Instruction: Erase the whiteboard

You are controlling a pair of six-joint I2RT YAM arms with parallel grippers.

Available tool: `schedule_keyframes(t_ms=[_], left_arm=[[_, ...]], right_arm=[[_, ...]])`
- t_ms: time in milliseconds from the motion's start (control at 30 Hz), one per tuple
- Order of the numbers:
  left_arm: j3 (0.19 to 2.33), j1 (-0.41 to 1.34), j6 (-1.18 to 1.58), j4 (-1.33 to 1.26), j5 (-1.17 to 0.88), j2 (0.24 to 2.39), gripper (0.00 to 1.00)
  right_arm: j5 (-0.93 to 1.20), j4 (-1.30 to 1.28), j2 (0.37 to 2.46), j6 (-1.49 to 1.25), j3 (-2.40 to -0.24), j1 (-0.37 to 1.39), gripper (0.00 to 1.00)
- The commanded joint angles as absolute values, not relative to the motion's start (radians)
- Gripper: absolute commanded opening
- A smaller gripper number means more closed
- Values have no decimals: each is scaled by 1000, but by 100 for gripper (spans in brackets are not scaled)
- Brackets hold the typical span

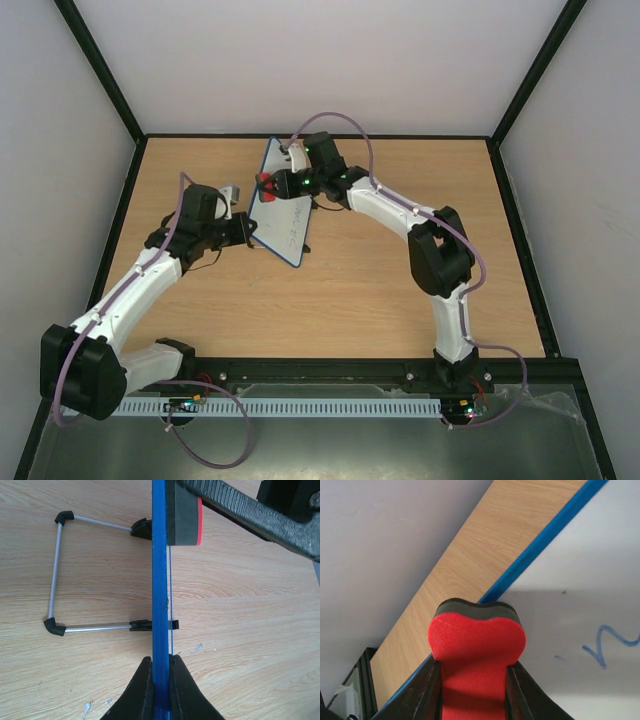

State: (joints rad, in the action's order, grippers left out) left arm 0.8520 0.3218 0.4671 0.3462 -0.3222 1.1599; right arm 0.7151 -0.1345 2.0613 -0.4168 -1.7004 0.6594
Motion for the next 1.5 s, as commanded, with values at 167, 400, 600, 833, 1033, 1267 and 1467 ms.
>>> schedule_keyframes(t_ms=[167, 400, 600, 833, 1033, 1267, 1467], left_arm=[[847, 370, 374, 467, -485, 1183, 2], [851, 368, 365, 469, -496, 1190, 3], [846, 370, 361, 462, -501, 1190, 2], [835, 368, 355, 459, -501, 1193, 2], [833, 368, 354, 459, -504, 1193, 2], [827, 368, 354, 456, -501, 1191, 2], [825, 367, 355, 454, -501, 1193, 3]], right_arm=[[630, -157, 2232, -406, -1696, 602, 2], [711, -180, 2229, -402, -1696, 597, 2], [760, -214, 2161, -378, -1766, 689, 2], [766, -205, 2174, -405, -1816, 702, 2], [716, -215, 2264, -424, -1810, 638, 2], [681, -237, 2300, -404, -1788, 579, 2], [745, -206, 2241, -423, -1784, 597, 2]])
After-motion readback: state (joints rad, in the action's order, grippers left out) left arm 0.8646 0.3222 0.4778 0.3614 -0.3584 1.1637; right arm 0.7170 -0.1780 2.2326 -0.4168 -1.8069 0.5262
